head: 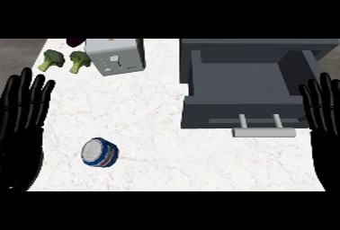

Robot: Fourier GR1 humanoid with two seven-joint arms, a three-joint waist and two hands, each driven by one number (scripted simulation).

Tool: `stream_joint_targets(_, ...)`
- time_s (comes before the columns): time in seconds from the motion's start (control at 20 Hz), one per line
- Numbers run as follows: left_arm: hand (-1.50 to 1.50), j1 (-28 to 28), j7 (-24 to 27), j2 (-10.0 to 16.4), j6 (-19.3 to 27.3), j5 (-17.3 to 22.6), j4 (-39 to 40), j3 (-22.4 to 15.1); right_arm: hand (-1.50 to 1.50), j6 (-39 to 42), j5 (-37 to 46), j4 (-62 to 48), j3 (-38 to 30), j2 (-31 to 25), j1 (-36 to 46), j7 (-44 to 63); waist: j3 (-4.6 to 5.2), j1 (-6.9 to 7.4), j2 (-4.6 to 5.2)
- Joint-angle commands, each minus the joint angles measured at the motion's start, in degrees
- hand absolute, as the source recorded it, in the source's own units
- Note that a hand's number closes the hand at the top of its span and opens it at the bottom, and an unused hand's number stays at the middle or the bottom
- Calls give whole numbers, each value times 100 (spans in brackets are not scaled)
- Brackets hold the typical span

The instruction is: Pick up the can, place it into the drawer and close the drawer

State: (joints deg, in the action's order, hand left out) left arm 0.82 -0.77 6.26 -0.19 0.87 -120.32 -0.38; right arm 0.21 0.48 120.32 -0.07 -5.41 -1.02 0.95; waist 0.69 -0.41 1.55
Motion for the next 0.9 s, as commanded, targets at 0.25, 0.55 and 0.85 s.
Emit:
stream_joint_targets(0.25,-150,2,337,630,-2815,2327,-325,-1370,-150,-59,54,36,54,92,177,-205,-39,-99,-195)
stream_joint_targets(0.55,-150,-979,-81,2275,-4128,2922,358,-526,-150,-200,9,-337,-209,25,-441,938,-59,68,-146)
stream_joint_targets(0.85,-150,-1259,-16,2749,-4974,3726,653,414,-150,-19,-346,100,-532,-149,-544,1277,-66,53,-160)
